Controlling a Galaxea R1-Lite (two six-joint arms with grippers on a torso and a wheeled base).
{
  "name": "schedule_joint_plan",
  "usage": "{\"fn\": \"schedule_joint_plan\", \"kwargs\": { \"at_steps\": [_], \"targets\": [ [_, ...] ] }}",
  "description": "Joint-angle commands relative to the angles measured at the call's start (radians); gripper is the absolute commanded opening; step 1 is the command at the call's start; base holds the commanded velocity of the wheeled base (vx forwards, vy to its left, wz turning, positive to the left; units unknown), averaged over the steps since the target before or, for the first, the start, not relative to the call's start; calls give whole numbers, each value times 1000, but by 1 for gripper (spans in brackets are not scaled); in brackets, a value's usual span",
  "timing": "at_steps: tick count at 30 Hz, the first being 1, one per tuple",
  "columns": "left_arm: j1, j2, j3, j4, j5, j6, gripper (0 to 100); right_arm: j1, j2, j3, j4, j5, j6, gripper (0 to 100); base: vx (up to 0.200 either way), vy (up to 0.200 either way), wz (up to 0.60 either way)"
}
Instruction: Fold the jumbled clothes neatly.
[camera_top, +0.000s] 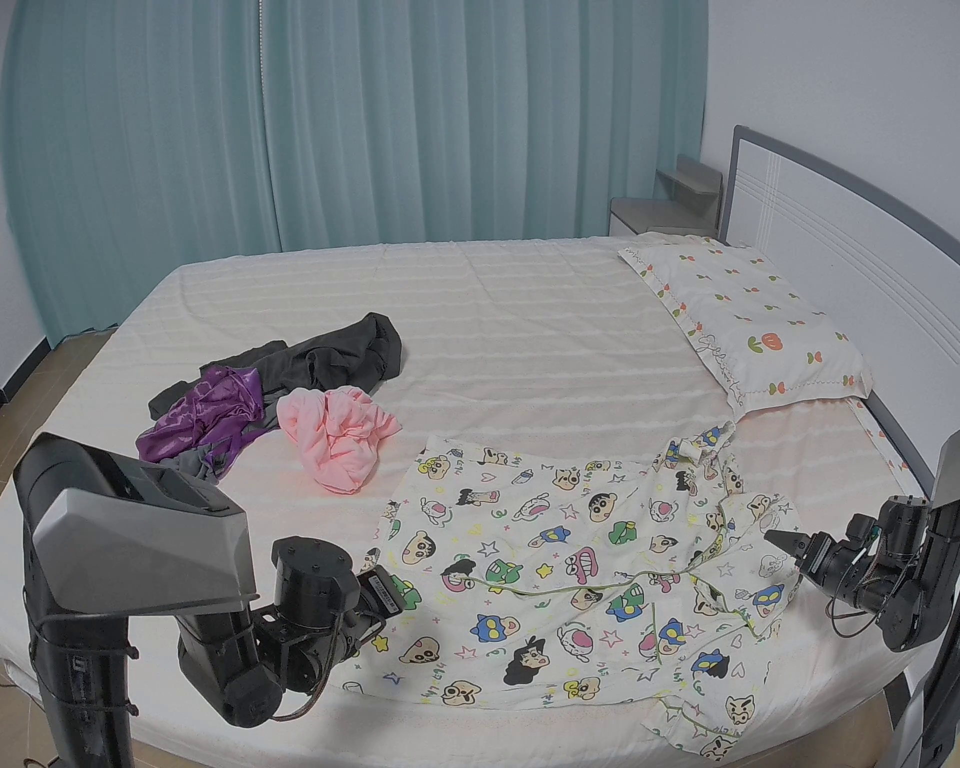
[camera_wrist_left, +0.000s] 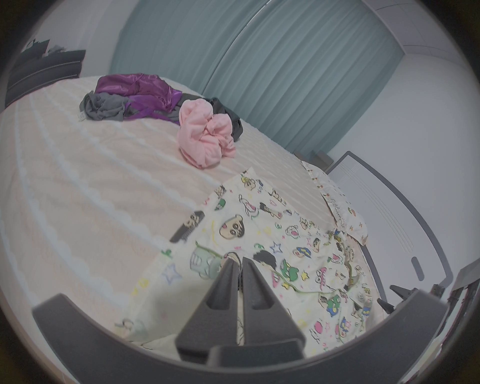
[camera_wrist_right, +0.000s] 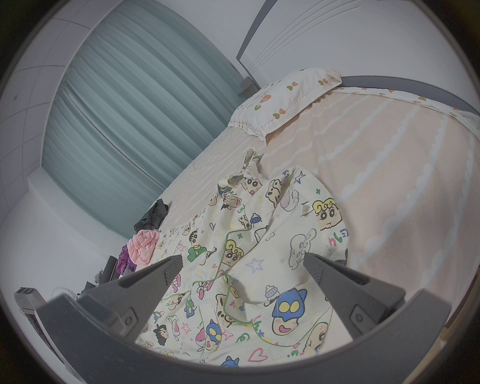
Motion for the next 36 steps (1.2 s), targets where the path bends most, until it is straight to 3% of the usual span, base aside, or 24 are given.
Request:
{"fn": "schedule_joint_plan", "kwargs": {
  "at_steps": [1,11,36],
  "targets": [
    [48,91,-35,-32,-5,42,0,0,0,0,-18,1,-1,100,0,0,0],
    [77,164,-141,-32,-8,87,0,0,2,1,-18,1,-2,100,0,0,0],
    [188,241,-235,-23,-8,149,0,-1,35,1,-18,-12,-30,100,0,0,0]
  ]
}}
